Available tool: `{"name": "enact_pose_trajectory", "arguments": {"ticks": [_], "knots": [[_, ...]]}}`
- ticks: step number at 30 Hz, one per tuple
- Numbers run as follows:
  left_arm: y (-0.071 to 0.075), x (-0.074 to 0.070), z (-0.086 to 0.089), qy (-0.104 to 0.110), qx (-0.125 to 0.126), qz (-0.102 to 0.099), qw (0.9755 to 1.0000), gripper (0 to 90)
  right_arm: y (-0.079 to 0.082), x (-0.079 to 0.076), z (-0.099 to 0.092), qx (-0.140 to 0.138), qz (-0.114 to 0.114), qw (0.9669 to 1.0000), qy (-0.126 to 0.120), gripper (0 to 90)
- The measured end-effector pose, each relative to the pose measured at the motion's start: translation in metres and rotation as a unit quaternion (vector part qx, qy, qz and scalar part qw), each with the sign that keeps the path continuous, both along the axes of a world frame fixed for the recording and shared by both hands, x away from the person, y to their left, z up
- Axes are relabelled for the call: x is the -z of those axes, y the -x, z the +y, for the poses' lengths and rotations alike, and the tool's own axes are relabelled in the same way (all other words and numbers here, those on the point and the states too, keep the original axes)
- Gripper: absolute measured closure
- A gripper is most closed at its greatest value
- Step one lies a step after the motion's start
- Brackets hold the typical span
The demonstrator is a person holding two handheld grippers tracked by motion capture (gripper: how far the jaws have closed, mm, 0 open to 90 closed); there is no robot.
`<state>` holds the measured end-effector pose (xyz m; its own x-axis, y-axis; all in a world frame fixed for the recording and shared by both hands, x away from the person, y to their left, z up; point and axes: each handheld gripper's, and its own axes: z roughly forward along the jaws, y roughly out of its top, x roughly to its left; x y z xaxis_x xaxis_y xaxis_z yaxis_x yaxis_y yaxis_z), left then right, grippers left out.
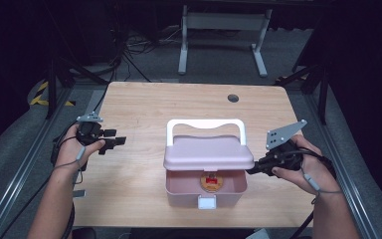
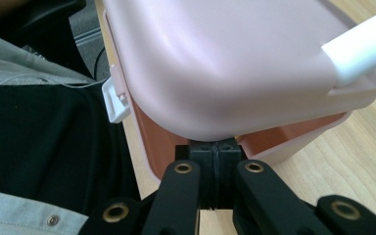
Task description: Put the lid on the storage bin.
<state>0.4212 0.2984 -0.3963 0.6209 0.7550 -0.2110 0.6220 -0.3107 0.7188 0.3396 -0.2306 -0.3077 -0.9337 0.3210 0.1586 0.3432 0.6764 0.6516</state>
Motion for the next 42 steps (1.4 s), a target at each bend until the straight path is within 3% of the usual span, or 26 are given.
{"name": "enact_pose_trajectory", "arguments": {"ticks": [6,14,21,42], "knots": [[0.0,0.003,-0.001,-0.004,-0.001,0.009,0.9999,41.0,0.001,0.002,0.003,-0.012,0.004,0.9998,0.017,90.0],[-0.001,0.004,-0.006,-0.025,0.017,0.01,0.9995,39.7,0.004,0.004,0.006,-0.026,0.01,0.9987,0.042,90.0],[-0.001,0.006,-0.01,-0.036,0.024,0.017,0.9989,39.7,0.005,0.006,0.007,-0.033,0.016,0.9981,0.049,90.0],[-0.004,0.014,-0.014,-0.042,0.031,0.034,0.9981,39.0,0.006,0.012,0.01,-0.057,0.033,0.9948,0.077,90.0]]}}
